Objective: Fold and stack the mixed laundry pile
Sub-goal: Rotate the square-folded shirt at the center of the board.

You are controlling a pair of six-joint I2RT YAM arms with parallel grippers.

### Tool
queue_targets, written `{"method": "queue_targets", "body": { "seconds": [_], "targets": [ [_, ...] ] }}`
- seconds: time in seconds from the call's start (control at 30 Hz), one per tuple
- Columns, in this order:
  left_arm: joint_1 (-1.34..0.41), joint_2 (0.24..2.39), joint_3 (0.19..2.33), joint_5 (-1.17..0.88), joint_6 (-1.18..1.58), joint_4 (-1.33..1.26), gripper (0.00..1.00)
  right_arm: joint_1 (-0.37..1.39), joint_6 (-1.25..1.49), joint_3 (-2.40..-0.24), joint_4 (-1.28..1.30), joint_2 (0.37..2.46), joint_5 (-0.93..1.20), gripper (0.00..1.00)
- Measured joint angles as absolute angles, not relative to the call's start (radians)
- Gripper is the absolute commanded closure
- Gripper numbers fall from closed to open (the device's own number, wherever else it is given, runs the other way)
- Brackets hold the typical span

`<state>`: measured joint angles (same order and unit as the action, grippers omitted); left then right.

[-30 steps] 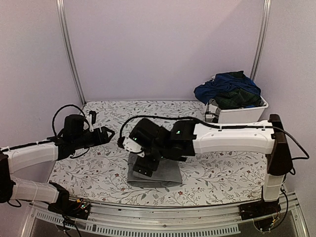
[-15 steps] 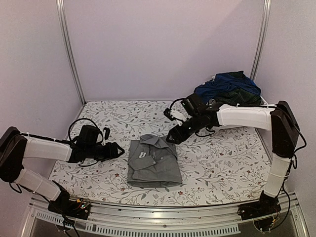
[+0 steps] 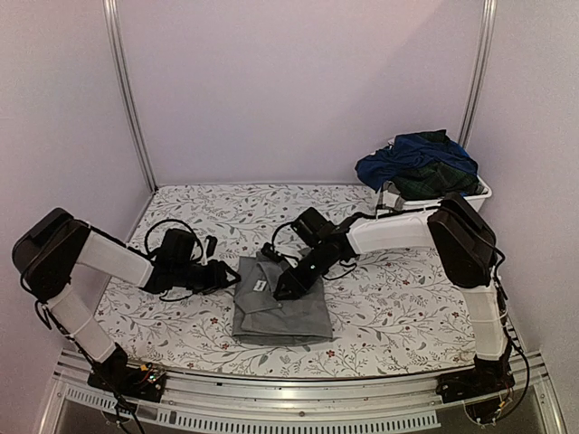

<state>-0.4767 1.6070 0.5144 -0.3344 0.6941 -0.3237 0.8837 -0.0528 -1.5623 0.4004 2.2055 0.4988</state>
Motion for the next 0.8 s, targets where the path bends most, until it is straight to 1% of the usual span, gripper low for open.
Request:
{"method": "queue_targets", "body": {
  "seconds": [0.1,0.17,0.2,0.27,0.33,0.37,0.47,0.5,0.57,0.63,0.7,0.8],
  "targets": [
    [-0.477,1.72,0.586,-0.401,0.692,-0.393,0.69,0.883,-0.027,-1.498,0.343,2.193,0.511,0.54],
    [-0.478,1.795,0.641,-0.444,0.682,-0.427,0.8,0.88,0.002,-1.422,0.273,2.161,0.52,0.53],
    [-0.48,1.835,0.676,-0.466,0.676,-0.439,0.83,0.878,0.018,-1.383,0.242,2.142,0.527,0.53],
    [-0.485,1.895,0.733,-0.496,0.664,-0.446,0.87,0.878,0.062,-1.287,0.181,2.09,0.543,0.52],
    [-0.494,1.952,0.802,-0.523,0.639,-0.437,0.87,0.886,0.108,-1.211,0.135,2.04,0.56,0.49],
    [-0.499,1.981,0.846,-0.538,0.62,-0.422,0.85,0.897,0.132,-1.179,0.126,2.015,0.565,0.46],
    [-0.509,2.059,1.004,-0.569,0.551,-0.348,0.66,0.952,0.194,-1.145,0.126,1.969,0.615,0.32],
    [-0.51,2.07,1.04,-0.572,0.529,-0.331,0.63,0.966,0.211,-1.145,0.125,1.961,0.633,0.3],
    [-0.503,2.071,1.093,-0.571,0.495,-0.3,0.56,0.982,0.226,-1.145,0.132,1.935,0.658,0.28],
    [-0.489,2.038,1.094,-0.567,0.478,-0.28,0.51,0.972,0.226,-1.145,0.16,1.887,0.673,0.27],
    [-0.461,1.972,1.062,-0.542,0.472,-0.243,0.48,0.916,0.222,-1.136,0.17,1.821,0.669,0.28],
    [-0.423,1.832,0.979,-0.492,0.473,-0.196,0.44,0.777,0.207,-1.126,0.176,1.72,0.643,0.29]
  ]
}}
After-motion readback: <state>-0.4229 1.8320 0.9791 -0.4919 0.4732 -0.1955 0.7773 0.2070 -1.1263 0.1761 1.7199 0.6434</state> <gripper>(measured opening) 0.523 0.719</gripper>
